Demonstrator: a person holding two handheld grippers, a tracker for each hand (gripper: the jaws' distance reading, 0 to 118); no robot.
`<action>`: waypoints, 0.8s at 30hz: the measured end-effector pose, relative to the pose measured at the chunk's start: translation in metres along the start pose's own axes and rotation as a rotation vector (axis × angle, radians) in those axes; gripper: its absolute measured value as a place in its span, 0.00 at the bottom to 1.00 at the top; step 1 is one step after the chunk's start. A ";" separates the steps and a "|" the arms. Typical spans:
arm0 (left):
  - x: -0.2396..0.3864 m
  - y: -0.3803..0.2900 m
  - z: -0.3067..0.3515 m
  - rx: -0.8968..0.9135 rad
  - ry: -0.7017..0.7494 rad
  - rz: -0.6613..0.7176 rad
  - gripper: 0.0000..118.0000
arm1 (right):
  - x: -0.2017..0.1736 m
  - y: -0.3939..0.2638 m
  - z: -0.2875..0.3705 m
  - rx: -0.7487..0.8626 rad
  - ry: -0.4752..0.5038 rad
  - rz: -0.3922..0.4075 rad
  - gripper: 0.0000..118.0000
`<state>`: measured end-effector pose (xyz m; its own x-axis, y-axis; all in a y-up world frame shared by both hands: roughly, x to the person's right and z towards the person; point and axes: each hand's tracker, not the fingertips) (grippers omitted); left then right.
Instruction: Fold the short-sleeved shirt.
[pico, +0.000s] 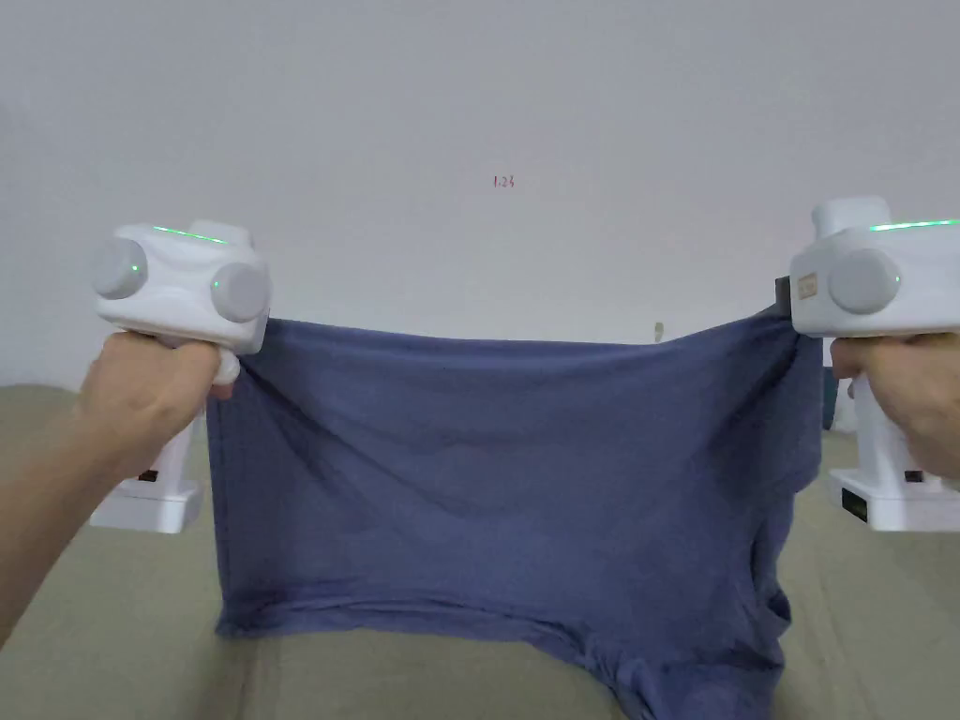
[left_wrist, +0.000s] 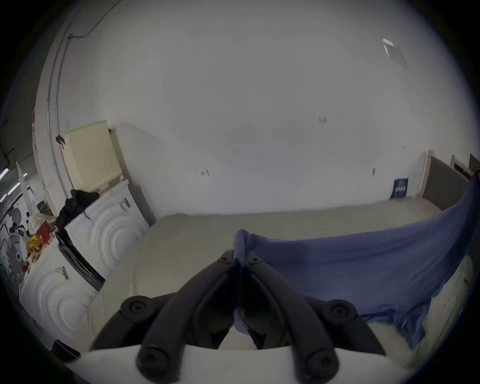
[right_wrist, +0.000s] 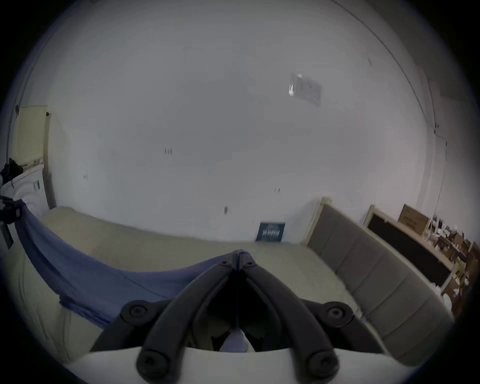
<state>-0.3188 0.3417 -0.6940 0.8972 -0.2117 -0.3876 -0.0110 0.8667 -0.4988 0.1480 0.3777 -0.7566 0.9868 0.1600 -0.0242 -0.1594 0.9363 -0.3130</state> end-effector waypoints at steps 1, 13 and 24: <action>0.004 -0.016 -0.007 -0.018 -0.017 -0.005 0.04 | -0.001 -0.018 -0.006 -0.021 0.009 -0.004 0.01; -0.011 -0.147 0.030 -0.090 -0.076 -0.065 0.04 | 0.006 -0.138 0.066 -0.113 0.078 -0.006 0.01; -0.070 -0.262 0.173 -0.158 -0.170 -0.008 0.04 | 0.036 -0.251 0.229 -0.209 0.148 -0.022 0.01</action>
<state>-0.3025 0.2076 -0.4016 0.9588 -0.1277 -0.2536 -0.0603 0.7811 -0.6215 0.2173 0.2203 -0.4617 0.9858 0.0780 -0.1490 -0.1436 0.8516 -0.5042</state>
